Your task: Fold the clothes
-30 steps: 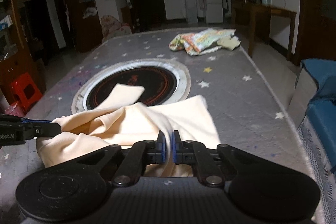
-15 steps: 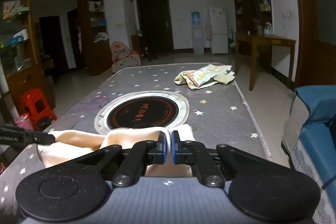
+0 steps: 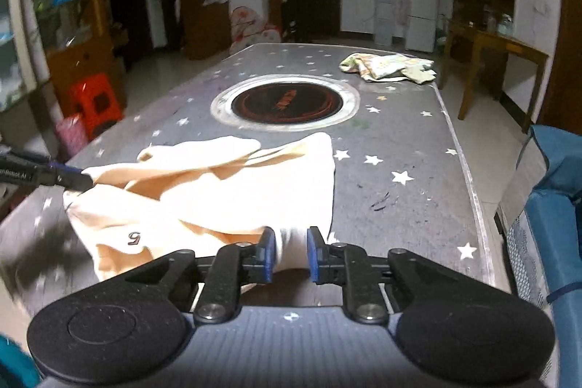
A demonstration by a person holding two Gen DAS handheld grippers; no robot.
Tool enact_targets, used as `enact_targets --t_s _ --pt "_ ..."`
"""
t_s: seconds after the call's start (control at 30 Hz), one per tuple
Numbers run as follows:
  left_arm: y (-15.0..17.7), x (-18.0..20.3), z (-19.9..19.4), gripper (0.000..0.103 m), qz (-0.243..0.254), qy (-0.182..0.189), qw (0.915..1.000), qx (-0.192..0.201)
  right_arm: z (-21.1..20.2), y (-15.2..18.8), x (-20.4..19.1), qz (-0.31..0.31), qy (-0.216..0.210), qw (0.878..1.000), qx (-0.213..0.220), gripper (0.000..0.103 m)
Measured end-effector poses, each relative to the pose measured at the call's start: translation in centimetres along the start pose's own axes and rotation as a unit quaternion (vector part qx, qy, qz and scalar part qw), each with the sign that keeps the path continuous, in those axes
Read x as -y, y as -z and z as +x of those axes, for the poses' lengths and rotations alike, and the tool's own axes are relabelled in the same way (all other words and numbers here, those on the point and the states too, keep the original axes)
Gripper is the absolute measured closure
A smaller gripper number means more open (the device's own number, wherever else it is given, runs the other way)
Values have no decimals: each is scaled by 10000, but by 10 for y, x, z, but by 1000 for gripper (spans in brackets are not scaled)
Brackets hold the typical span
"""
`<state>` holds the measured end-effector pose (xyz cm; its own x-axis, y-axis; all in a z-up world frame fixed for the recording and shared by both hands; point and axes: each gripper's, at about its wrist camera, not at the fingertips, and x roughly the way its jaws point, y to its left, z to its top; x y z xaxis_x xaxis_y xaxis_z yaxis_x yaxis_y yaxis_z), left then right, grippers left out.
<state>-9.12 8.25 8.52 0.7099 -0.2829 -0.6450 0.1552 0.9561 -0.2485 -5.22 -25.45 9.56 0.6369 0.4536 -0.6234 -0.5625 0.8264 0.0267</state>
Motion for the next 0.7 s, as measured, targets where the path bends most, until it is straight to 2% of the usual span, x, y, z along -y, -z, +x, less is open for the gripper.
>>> enact_targets --t_s 0.07,0.13,0.27,0.4,0.57,0.6,0.67,0.7 --pt "2 2 -3 89 82 10 10000 2 -6 -1 -5 -123 -47 9999 45 77" --pt "2 4 -4 88 163 25 9999 24 -9 -5 -10 -244 -121 9996 122 67" --pt "-3 5 -6 88 220 -27 9996 149 -1 -15 -27 -500 -356 9979 193 65" --pt "-14 -13 -4 87 -20 -359 9987 354 19 -20 -38 -602 -520 9967 152 63" --pt "-30 -49 23 86 -552 -791 9951 224 46 -29 -33 -530 -422 9977 61 59" --pt "-33 -54 29 85 -673 -804 9943 183 52 -31 -29 -506 -367 9980 38 59" --pt "-38 -61 39 73 -841 -718 9938 151 65 -36 -20 -403 -260 9988 -38 58" --pt "-40 -64 44 71 -925 -675 9933 135 71 -39 -15 -346 -217 9991 -67 58"
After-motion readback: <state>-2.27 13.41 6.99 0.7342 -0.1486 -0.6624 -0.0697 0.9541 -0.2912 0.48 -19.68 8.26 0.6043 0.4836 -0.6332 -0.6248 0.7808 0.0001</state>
